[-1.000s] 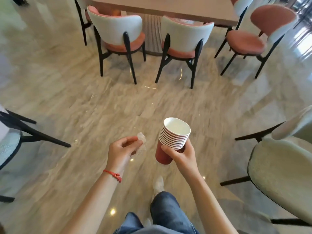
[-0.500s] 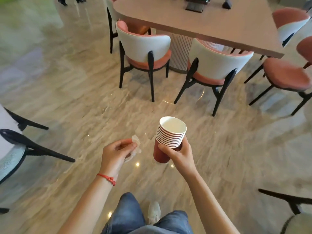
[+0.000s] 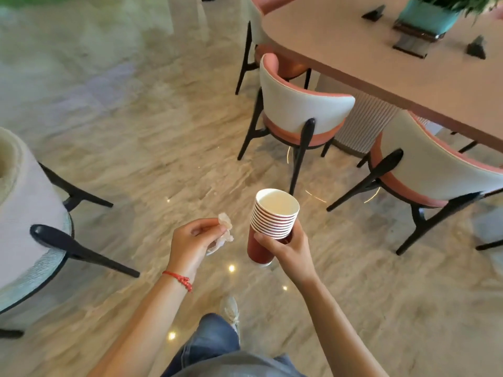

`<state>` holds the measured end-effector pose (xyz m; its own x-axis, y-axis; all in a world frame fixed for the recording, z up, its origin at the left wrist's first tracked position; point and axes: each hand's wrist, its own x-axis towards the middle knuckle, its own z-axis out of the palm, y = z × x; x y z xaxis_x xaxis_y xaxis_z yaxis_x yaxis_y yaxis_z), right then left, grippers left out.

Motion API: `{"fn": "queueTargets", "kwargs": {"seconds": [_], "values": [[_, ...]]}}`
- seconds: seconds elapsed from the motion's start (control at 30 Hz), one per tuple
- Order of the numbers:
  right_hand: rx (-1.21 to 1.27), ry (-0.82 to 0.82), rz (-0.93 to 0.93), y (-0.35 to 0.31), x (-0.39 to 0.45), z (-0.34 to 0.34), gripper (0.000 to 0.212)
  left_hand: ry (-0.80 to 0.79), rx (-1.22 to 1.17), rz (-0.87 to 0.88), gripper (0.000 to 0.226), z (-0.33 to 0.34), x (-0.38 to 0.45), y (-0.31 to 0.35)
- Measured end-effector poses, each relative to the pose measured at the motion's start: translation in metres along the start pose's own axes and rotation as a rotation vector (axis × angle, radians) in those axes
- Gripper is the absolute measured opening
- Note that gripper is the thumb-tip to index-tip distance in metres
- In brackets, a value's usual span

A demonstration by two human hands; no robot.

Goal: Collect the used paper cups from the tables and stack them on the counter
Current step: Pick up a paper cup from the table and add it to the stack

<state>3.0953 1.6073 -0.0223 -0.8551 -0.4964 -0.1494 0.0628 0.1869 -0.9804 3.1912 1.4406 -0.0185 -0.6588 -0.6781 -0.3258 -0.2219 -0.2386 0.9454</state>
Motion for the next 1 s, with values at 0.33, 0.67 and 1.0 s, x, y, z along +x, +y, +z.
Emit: {"fn": "queueTargets", "kwargs": {"seconds": [0.33,0.67,1.0], "values": [[-0.038,-0.313,-0.03,-0.046,0.173,0.105,0.065,0.306,-0.098,0.0,0.017,-0.068,0.138,0.056],[-0.094,-0.522,-0.046,-0.073,0.377,0.217,0.063,0.603,-0.147,-0.019,0.021,-0.119,0.31,0.098],[-0.141,-0.645,-0.054,-0.121,0.539,0.327,0.063,0.718,-0.217,-0.059,0.013,-0.176,0.444,0.157]]}}
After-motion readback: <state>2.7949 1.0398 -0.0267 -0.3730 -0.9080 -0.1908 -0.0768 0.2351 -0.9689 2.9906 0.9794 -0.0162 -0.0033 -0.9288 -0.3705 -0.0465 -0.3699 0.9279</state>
